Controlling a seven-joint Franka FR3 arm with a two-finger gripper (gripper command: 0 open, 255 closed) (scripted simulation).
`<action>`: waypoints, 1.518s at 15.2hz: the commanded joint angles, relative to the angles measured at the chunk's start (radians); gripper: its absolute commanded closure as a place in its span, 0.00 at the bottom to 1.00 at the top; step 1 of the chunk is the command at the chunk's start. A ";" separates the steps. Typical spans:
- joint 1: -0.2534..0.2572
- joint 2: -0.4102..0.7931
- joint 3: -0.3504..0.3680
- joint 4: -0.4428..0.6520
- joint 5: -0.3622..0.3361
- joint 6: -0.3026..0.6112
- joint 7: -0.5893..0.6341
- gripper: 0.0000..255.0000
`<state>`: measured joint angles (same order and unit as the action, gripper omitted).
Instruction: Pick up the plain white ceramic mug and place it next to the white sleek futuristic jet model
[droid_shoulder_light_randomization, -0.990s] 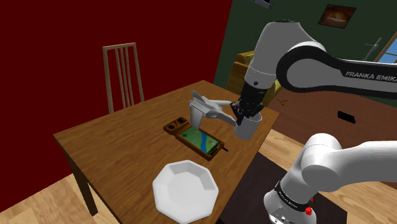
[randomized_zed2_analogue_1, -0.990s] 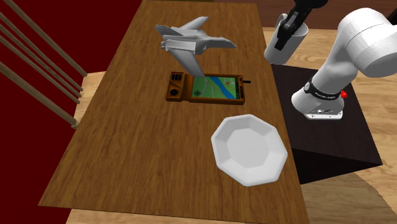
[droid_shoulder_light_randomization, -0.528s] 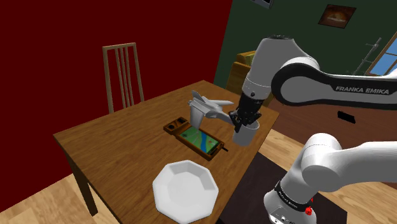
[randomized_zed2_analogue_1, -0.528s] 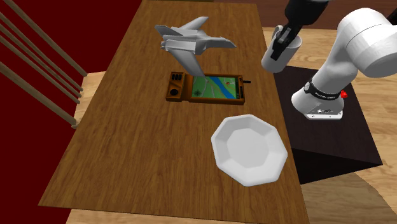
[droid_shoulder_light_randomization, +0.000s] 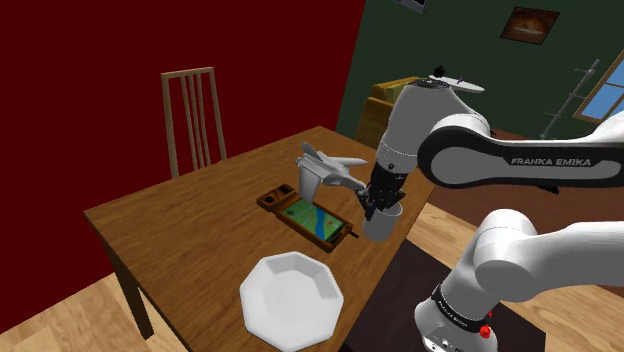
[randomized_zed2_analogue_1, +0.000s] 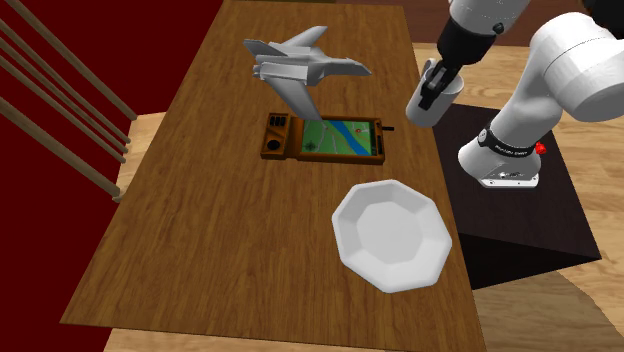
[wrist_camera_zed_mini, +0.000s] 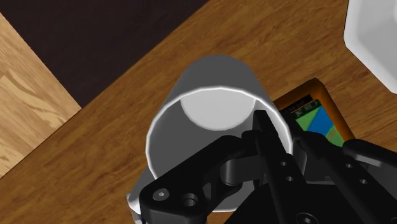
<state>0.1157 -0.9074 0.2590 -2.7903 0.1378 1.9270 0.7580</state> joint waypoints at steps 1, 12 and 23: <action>0.002 0.010 0.007 -0.025 0.006 0.036 0.002 1.00; 0.013 0.079 0.041 -0.142 0.033 0.220 0.011 1.00; 0.014 0.101 0.048 -0.162 0.039 0.262 0.014 0.00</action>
<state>0.1300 -0.8064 0.3074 -2.9527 0.1771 2.1888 0.7715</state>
